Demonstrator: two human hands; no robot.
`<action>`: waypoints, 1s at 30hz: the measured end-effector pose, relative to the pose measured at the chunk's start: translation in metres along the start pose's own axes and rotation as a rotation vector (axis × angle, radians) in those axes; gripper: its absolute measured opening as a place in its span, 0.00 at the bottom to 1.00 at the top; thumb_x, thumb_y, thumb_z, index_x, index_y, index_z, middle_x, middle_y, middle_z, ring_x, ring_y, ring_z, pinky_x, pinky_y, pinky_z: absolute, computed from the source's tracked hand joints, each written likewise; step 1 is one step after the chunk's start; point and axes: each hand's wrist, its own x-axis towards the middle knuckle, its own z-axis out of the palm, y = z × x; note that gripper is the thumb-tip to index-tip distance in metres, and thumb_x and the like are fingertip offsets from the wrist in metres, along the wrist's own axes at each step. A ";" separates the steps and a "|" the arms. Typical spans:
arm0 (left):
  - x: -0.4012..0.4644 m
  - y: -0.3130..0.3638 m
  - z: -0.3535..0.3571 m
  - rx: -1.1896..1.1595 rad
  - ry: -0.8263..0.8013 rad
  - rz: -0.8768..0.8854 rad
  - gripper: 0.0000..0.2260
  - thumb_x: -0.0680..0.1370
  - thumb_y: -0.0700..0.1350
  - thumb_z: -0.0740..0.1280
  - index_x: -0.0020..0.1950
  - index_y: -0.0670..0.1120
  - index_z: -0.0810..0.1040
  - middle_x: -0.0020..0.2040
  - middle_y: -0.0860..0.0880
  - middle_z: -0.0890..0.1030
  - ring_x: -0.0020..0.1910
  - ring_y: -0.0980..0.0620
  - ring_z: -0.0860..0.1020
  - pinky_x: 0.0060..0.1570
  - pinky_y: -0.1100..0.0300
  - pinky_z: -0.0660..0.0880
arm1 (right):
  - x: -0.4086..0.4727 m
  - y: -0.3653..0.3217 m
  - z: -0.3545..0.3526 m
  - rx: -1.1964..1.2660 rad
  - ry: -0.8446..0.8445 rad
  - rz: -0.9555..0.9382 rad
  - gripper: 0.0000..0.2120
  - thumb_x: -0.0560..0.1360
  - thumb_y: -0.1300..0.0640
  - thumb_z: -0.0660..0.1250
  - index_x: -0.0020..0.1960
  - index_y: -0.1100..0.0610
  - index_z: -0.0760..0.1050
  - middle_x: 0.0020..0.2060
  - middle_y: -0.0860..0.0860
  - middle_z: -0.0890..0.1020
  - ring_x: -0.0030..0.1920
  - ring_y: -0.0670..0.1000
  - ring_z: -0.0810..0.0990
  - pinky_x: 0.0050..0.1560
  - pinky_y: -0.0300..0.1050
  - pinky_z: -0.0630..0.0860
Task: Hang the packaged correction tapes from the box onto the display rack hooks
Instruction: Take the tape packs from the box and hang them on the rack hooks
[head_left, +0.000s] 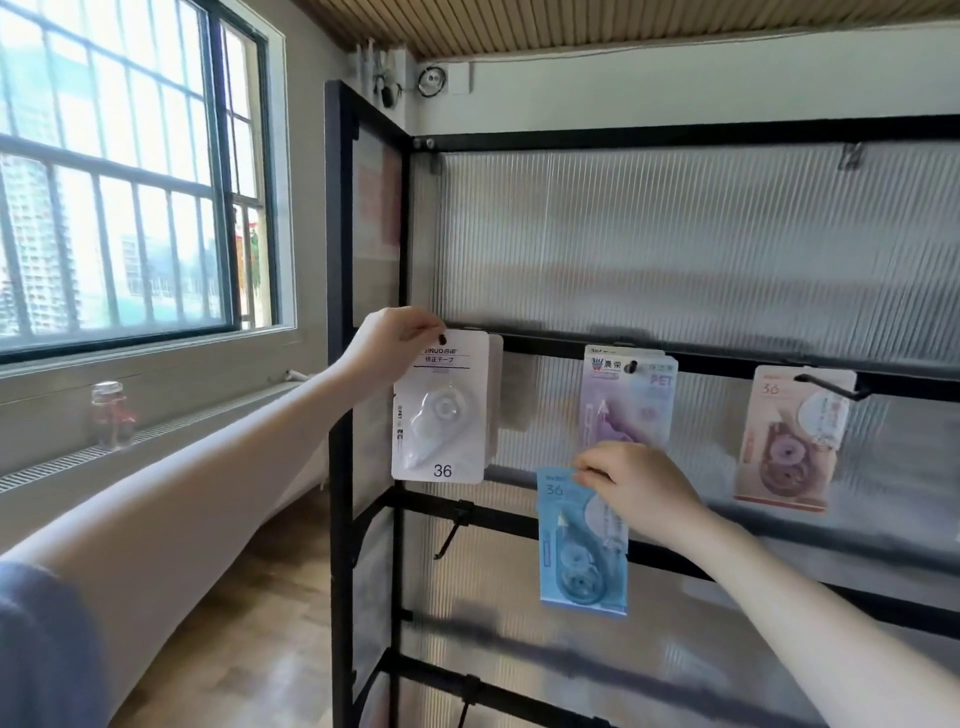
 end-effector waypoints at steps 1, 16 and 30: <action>0.000 -0.003 0.001 0.011 -0.005 0.002 0.07 0.78 0.41 0.63 0.50 0.43 0.81 0.45 0.50 0.82 0.46 0.44 0.80 0.46 0.51 0.77 | -0.001 0.000 0.000 -0.003 0.001 0.001 0.13 0.79 0.52 0.60 0.50 0.60 0.79 0.47 0.50 0.81 0.48 0.49 0.77 0.51 0.46 0.73; -0.024 0.015 0.024 0.258 0.287 0.070 0.15 0.76 0.36 0.61 0.63 0.45 0.75 0.61 0.44 0.73 0.62 0.42 0.67 0.61 0.50 0.64 | -0.064 0.026 -0.033 -0.108 0.029 0.124 0.10 0.79 0.53 0.60 0.49 0.55 0.79 0.45 0.47 0.79 0.44 0.47 0.76 0.42 0.42 0.67; -0.088 0.098 0.086 0.257 0.219 0.077 0.20 0.74 0.38 0.67 0.65 0.43 0.72 0.66 0.40 0.70 0.64 0.39 0.65 0.63 0.43 0.62 | -0.178 0.101 -0.100 -0.134 0.105 0.280 0.11 0.79 0.54 0.60 0.46 0.58 0.78 0.40 0.47 0.77 0.41 0.49 0.75 0.38 0.43 0.67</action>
